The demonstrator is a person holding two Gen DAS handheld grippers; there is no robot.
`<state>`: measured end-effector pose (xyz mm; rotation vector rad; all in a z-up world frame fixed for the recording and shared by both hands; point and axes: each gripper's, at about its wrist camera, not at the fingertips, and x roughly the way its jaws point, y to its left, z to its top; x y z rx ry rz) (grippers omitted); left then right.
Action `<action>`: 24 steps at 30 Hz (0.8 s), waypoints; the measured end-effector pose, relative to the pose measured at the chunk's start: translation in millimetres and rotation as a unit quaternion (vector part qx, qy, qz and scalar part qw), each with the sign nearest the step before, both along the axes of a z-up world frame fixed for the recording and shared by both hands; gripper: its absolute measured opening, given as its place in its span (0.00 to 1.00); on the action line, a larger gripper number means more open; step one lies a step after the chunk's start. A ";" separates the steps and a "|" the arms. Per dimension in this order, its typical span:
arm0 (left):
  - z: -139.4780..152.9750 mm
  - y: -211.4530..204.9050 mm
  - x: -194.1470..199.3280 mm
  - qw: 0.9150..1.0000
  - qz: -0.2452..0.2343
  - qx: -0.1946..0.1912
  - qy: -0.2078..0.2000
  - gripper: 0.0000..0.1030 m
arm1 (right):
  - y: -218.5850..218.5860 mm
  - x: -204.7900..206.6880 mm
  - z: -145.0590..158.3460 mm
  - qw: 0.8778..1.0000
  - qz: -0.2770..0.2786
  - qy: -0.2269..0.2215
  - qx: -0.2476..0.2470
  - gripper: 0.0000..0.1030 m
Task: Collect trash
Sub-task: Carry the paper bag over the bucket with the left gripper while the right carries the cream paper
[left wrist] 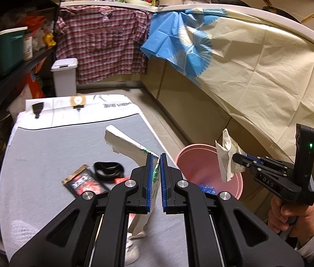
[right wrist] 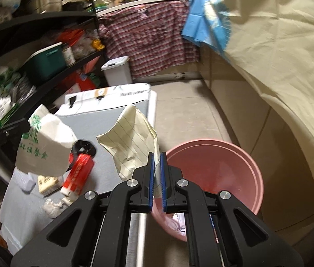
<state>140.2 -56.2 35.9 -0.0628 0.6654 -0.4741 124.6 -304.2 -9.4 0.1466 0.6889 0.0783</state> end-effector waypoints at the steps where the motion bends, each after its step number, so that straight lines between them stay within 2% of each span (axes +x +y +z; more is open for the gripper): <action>1: 0.0 -5.2 1.7 1.000 -0.004 -0.001 0.000 0.06 | -7.1 0.9 0.5 1.000 -0.010 0.000 0.001 0.06; 14: 3.5 -70.5 16.0 0.999 -0.050 -0.014 -0.003 0.06 | -45.2 2.5 -3.5 0.998 -0.064 0.010 -0.014 0.06; 24: -14.0 -116.1 22.7 0.996 -0.087 -0.004 0.004 0.06 | -63.4 9.2 -16.2 0.994 -0.101 0.040 -0.009 0.06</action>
